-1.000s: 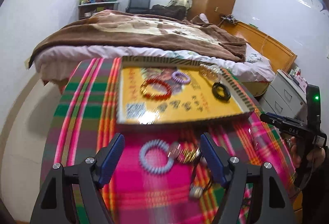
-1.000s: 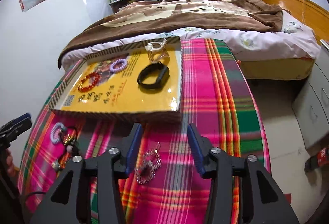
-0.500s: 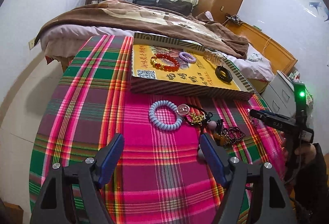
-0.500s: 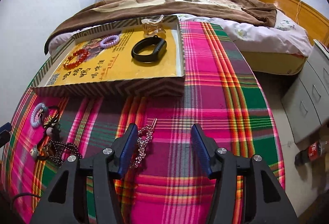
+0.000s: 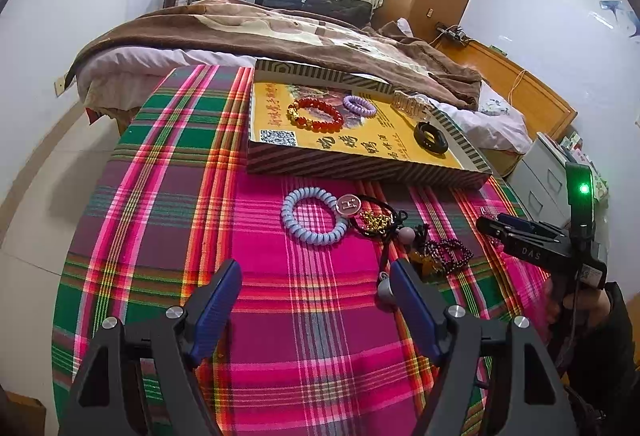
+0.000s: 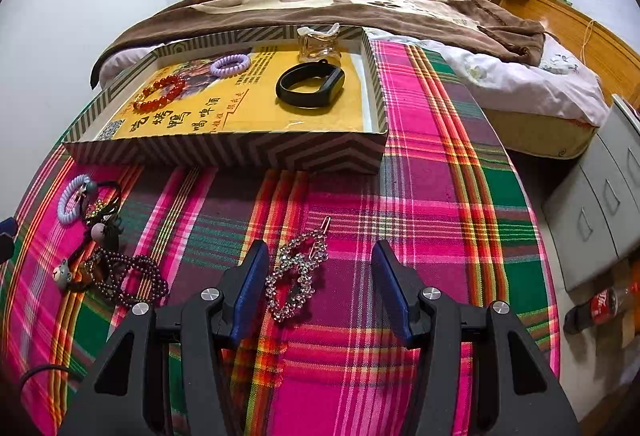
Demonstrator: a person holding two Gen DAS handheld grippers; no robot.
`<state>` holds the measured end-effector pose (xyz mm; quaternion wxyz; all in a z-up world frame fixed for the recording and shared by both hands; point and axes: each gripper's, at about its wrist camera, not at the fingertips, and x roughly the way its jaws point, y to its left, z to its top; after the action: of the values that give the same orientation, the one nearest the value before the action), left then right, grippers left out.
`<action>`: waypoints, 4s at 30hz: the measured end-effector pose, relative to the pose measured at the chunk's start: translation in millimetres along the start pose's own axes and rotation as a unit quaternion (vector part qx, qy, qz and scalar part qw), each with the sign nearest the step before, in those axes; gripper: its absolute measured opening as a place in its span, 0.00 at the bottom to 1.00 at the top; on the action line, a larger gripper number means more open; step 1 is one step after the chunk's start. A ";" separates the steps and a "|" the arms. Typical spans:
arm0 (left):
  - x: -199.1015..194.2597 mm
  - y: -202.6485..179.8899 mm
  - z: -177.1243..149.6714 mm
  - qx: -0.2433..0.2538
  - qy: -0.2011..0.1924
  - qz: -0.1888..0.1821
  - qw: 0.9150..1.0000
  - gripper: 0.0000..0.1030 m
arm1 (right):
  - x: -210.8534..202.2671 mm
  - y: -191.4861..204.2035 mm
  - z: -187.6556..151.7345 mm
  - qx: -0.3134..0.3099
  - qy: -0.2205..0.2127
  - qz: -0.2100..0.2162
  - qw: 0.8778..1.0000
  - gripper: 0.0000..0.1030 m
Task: Organize jewelry
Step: 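Move the right gripper to the rhinestone hair clip and close on it, then grasp the light blue coil bracelet with the left gripper while the right holds the clip, then carry the blue coil bracelet and rhinestone clip over the yellow box with both grippers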
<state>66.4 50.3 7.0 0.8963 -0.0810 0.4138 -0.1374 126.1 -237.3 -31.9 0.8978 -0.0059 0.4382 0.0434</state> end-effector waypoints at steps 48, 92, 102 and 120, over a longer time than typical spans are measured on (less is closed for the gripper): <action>76.9 -45.2 23.5 0.188 0.056 0.049 0.979 0.24 | -18.2 -26.8 -6.3 0.070 -0.025 0.038 0.996 0.23; 24.1 4.3 2.3 0.126 0.051 0.082 0.987 0.63 | -30.8 -20.6 -9.6 0.071 -0.034 0.052 0.996 0.23; 33.6 15.9 3.2 0.119 0.063 0.079 0.988 0.47 | -27.0 -16.3 -8.5 0.067 -0.031 0.055 0.996 0.23; -0.7 0.8 38.7 0.113 0.023 0.044 0.992 0.08 | -46.0 -18.5 13.9 0.064 -0.051 0.052 0.995 0.23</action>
<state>95.7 52.5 32.3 0.8949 0.0422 0.4196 -0.1459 110.4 -258.5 12.4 0.9140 0.0770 0.3934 0.0621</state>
